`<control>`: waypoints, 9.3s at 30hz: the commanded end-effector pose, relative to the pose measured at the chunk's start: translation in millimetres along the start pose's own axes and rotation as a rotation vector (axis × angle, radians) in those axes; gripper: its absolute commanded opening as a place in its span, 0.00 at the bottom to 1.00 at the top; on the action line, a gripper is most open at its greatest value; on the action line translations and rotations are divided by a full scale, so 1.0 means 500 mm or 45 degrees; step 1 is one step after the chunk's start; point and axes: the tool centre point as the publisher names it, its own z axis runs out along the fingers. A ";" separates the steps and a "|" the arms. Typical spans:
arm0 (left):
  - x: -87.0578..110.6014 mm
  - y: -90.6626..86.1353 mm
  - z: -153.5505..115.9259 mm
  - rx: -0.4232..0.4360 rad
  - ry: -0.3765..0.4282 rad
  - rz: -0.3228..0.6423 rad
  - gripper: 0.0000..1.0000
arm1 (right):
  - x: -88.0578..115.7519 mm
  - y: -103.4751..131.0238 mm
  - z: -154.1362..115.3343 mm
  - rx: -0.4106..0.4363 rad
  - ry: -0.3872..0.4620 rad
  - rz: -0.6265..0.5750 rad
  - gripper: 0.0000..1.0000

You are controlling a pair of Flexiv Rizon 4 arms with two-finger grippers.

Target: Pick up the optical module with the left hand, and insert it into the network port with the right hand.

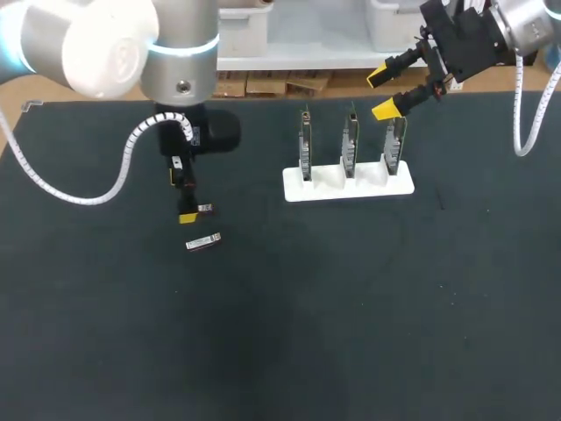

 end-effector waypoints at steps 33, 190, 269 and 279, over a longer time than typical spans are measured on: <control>-0.013 0.042 0.063 0.072 -0.111 0.006 1.00 | 0.000 0.002 0.000 0.003 0.001 0.000 1.00; 0.008 0.093 0.026 -0.129 -0.647 0.259 0.00 | 0.000 0.002 0.000 0.003 0.001 0.000 1.00; -0.131 0.159 -0.236 -0.349 -1.010 0.602 0.00 | 0.000 0.002 0.000 0.003 0.001 0.000 1.00; -0.139 0.192 -0.271 -0.335 -1.053 0.664 0.00 | 0.000 0.002 0.000 0.003 0.001 0.000 1.00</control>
